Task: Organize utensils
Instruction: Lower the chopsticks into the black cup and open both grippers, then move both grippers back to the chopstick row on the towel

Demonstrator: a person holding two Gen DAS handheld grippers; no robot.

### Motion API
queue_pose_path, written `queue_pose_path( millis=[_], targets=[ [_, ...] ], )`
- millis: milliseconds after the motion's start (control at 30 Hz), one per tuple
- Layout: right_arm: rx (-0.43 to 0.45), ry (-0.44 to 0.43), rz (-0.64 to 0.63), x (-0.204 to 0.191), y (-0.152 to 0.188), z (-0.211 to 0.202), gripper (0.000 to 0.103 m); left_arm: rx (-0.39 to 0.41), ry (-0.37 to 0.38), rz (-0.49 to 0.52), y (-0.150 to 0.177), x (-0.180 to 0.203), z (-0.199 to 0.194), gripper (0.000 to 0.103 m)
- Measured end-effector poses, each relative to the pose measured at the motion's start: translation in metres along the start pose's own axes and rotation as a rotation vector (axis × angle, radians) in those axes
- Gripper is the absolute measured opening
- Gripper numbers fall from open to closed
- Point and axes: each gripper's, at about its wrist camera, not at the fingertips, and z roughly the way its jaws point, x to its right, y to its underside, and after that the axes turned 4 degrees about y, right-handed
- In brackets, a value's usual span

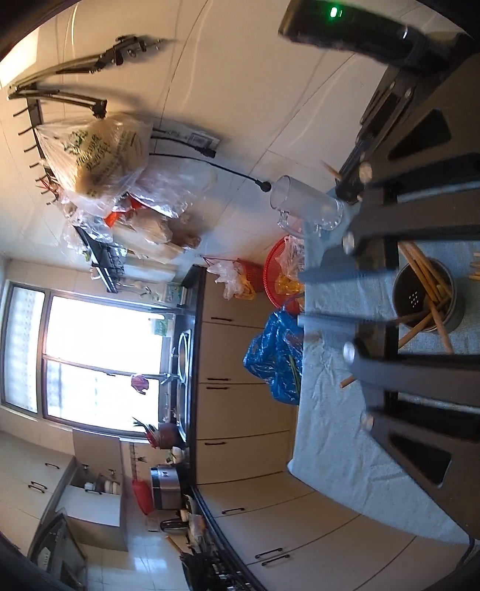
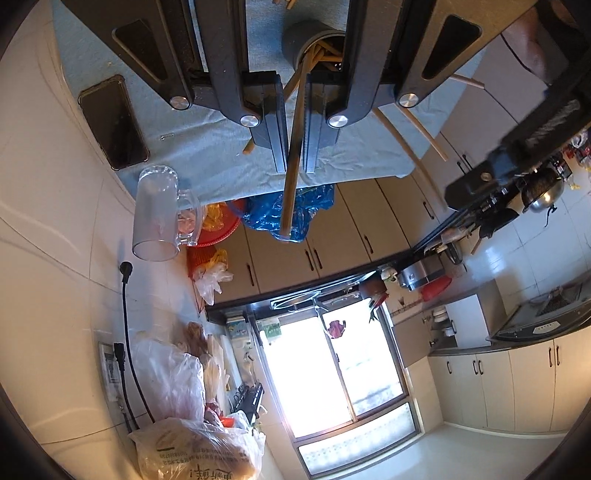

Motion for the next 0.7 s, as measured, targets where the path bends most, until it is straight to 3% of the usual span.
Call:
queue_pose_path(
  millis=[100, 400, 567, 700],
  targets=[
    [-0.003, -0.007, 0.018, 0.003, -0.002, -0.001, 0.031, 0.025, 0.011, 0.003, 0.001, 0.004, -0.019, 0.036],
    [0.029, 0.016, 0.021, 0.007, -0.009, -0.035, 0.048, 0.078, 0.05, -0.002, 0.002, 0.003, -0.091, 0.043],
    [0.058, 0.036, 0.007, 0.011, -0.006, -0.077, 0.06, 0.113, 0.041, -0.02, 0.021, -0.011, -0.146, 0.05],
    [0.028, 0.056, -0.01, 0.017, 0.01, -0.102, 0.071, 0.118, 0.001, -0.035, 0.048, -0.022, -0.176, 0.056]
  ],
)
